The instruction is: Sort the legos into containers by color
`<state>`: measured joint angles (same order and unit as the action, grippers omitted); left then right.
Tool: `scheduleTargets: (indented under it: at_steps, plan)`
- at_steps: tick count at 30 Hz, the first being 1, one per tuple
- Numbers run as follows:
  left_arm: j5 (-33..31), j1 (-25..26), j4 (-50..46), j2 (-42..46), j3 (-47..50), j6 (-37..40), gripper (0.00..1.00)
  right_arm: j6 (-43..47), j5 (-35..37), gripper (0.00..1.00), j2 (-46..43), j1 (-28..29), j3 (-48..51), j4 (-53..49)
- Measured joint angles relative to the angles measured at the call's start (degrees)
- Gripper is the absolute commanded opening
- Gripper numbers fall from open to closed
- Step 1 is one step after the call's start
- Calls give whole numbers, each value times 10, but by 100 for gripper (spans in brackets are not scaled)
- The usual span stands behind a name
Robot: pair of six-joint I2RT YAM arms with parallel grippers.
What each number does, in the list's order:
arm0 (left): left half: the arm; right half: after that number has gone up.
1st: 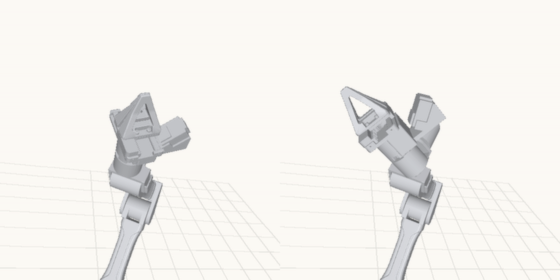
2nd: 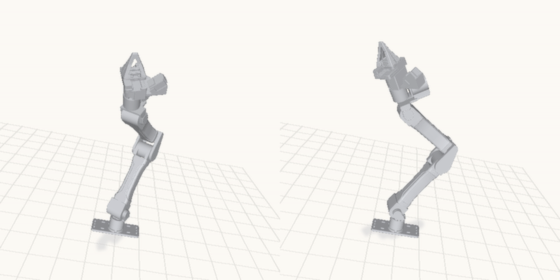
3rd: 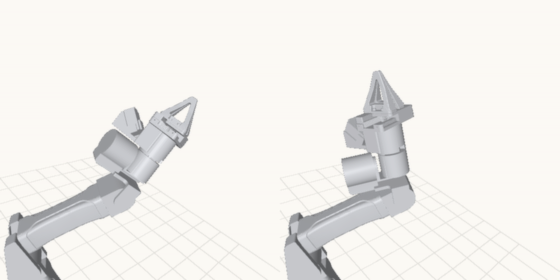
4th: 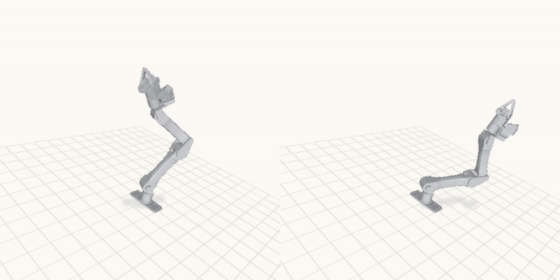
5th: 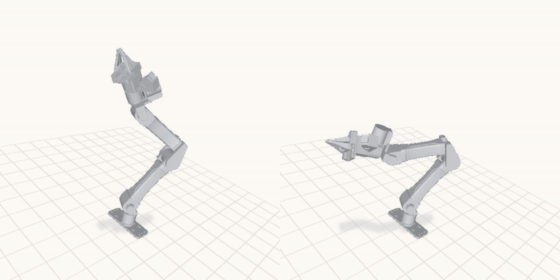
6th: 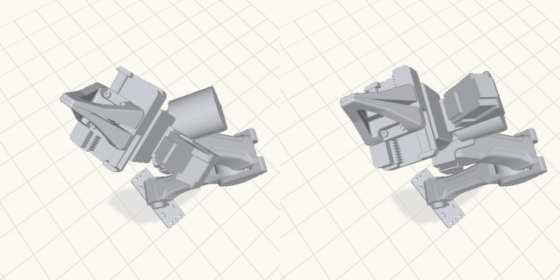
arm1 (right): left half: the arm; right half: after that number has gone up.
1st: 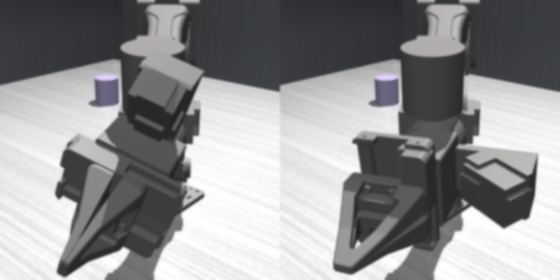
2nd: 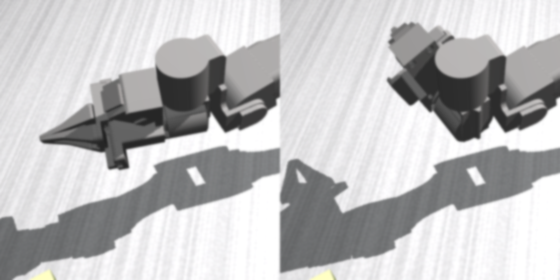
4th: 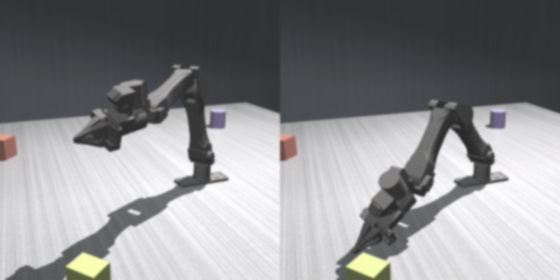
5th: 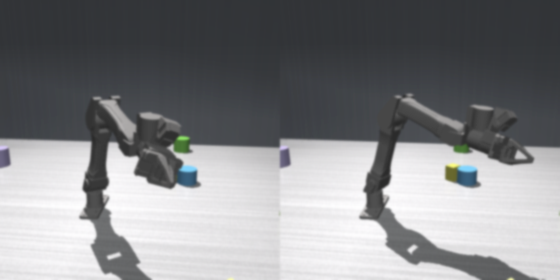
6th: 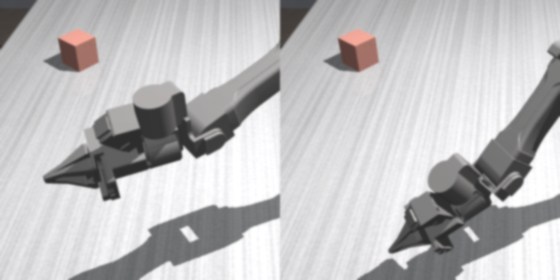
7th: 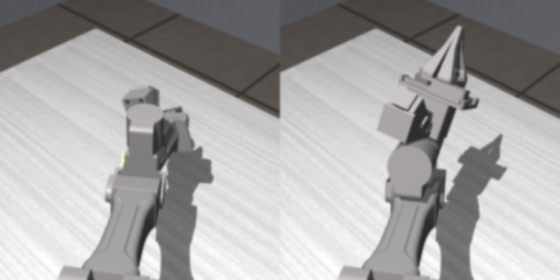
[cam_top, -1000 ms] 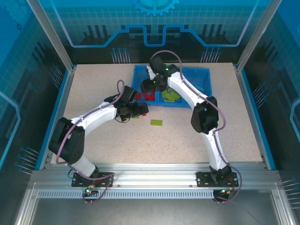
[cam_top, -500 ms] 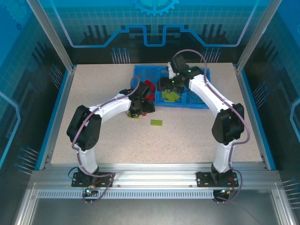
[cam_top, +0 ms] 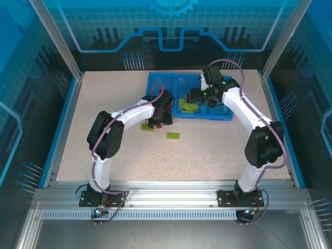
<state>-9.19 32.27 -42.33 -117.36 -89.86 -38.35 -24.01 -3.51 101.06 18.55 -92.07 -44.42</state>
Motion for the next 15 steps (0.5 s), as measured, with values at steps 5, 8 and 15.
scheduleTargets:
  at_steps: [5, 8, 15]
  plan:
    - [-6, 0, -12, -17, -10, 10, 64, 0, -2, 78, -12, -11, 14, 1]
    - [-7, 2, -16, -27, -18, 13, 58, 0, -2, 78, -18, -17, 19, 4]
    - [-13, 9, -16, -41, -26, 24, 33, 0, -2, 79, -25, -21, 30, 6]
